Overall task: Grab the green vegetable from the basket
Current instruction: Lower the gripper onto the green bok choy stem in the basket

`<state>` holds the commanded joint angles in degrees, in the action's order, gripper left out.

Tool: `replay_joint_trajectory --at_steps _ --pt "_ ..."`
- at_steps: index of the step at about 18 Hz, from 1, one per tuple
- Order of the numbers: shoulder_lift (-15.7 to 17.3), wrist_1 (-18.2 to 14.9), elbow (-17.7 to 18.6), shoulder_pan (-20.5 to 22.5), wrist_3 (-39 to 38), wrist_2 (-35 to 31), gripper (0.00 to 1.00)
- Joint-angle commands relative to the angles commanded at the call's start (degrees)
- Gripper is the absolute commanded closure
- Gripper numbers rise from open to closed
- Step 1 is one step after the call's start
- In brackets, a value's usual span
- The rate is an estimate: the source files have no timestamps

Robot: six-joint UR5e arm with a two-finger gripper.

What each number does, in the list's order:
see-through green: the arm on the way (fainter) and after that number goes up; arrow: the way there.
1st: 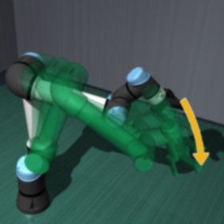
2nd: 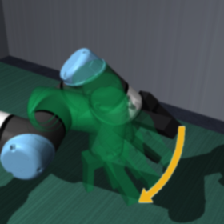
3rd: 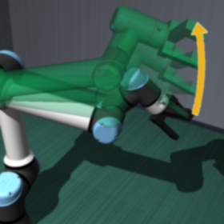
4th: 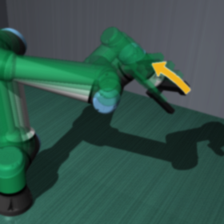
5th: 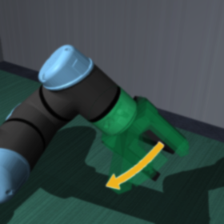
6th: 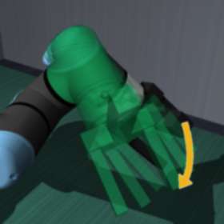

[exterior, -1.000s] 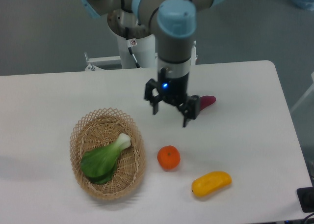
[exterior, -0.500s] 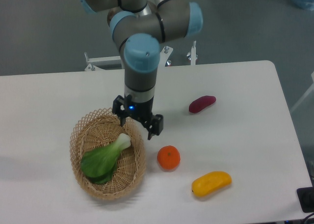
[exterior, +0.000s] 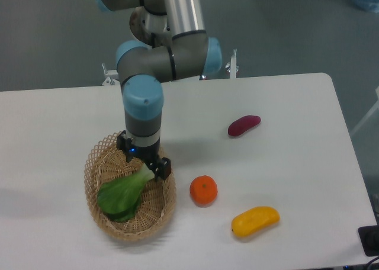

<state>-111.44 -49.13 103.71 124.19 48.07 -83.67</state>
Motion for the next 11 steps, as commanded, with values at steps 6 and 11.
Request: replay_joint_trajectory --at_steps 6,11 --pt "-1.8 1.1 0.5 -1.2 0.0 -2.7 0.0" --pt "-2.9 2.3 0.6 -1.5 -0.5 -3.2 0.0"
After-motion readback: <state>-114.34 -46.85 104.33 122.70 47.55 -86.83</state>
